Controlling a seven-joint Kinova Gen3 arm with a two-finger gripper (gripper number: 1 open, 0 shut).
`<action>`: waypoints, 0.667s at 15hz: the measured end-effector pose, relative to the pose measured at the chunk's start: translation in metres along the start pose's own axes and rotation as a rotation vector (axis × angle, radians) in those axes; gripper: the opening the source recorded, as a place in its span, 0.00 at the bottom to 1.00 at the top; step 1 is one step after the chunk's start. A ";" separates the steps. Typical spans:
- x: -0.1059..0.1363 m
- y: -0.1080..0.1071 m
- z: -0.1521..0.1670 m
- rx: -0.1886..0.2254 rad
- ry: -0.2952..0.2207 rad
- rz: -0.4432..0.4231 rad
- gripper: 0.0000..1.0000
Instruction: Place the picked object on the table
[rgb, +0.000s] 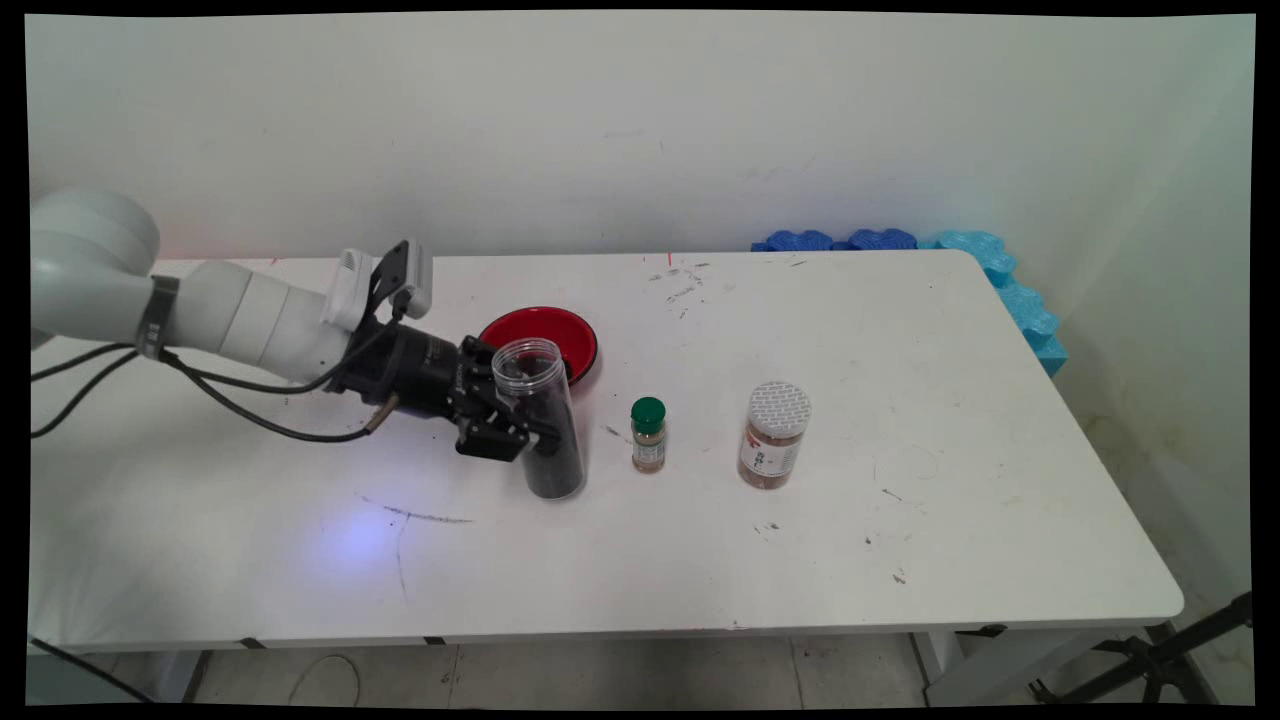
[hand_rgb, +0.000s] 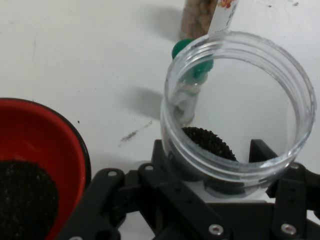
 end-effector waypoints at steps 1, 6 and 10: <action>-0.002 0.000 0.002 -0.001 0.002 0.001 0.00; -0.014 0.000 0.008 -0.007 0.005 0.005 0.00; -0.019 0.000 0.010 -0.014 0.011 0.015 0.00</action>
